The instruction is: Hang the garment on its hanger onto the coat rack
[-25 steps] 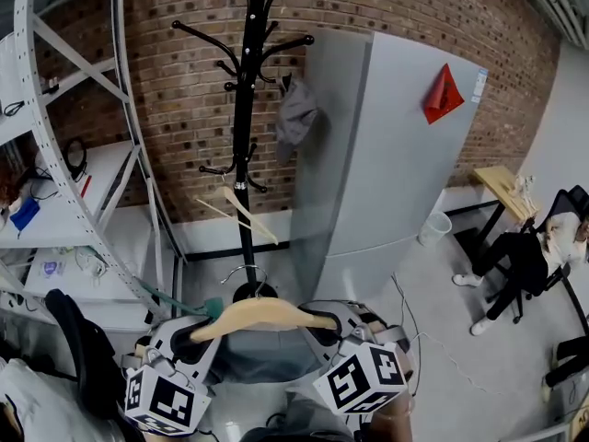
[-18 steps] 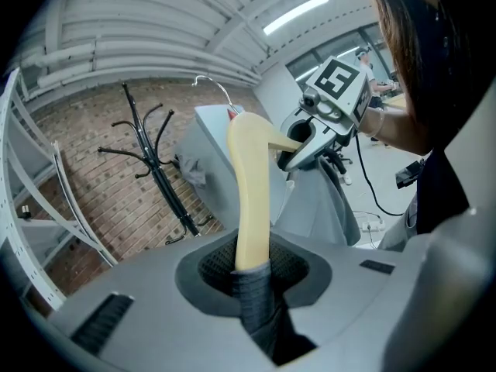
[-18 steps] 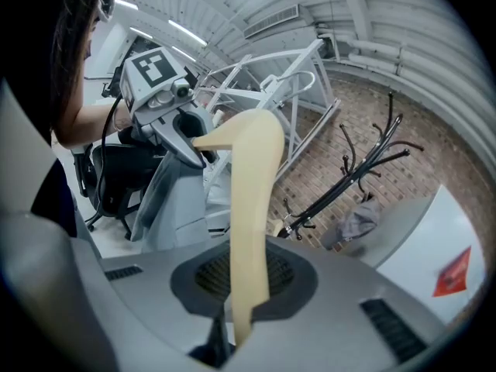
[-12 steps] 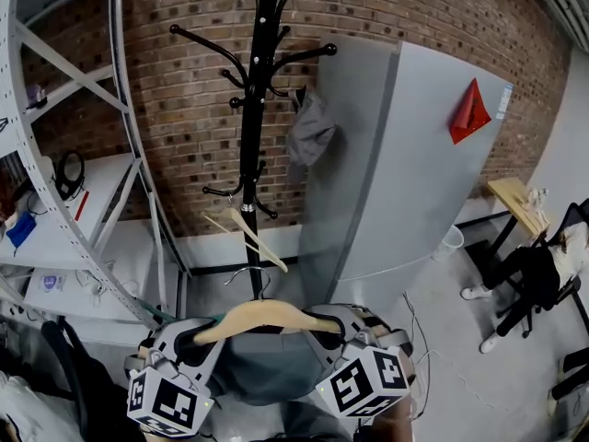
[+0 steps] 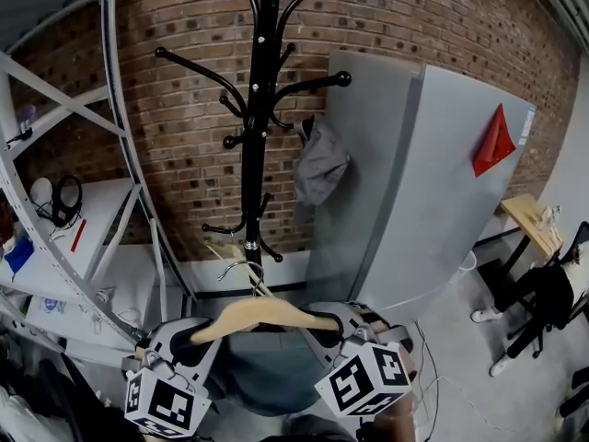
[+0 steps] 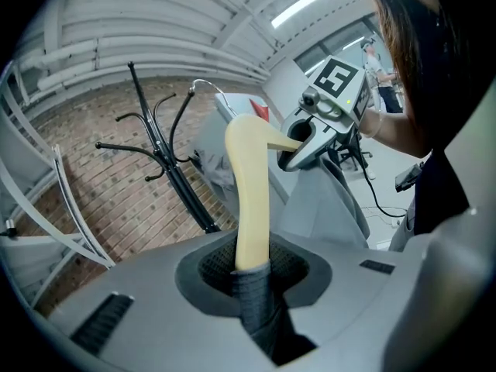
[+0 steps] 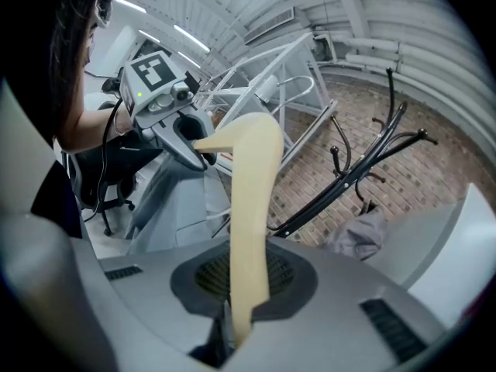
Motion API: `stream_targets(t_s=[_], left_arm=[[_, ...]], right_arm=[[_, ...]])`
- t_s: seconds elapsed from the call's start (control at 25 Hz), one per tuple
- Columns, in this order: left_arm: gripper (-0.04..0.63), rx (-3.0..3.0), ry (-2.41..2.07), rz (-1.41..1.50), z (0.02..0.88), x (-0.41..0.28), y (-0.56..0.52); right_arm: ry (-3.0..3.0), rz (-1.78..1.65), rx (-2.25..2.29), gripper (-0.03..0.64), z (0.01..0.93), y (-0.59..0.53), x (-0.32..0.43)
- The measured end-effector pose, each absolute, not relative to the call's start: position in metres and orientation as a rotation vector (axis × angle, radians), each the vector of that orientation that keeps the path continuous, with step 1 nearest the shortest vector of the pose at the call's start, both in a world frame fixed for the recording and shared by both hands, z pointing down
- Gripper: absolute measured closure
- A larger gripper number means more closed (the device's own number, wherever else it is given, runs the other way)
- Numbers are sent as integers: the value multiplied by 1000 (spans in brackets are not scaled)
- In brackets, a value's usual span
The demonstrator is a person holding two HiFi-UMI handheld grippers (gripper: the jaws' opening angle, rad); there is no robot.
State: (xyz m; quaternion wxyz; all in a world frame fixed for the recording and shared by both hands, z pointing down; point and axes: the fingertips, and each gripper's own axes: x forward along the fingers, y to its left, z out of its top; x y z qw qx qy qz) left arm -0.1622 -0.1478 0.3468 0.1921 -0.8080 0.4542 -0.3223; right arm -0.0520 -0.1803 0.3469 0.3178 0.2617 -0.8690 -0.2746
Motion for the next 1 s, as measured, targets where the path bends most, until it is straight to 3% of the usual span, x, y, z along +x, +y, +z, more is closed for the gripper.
stream_targets(t_s=[1.0], left_arm=[[529, -2116, 1317, -885, 287, -198, -299]], right_arm=[[-2351, -784, 676, 581, 294, -331, -91]])
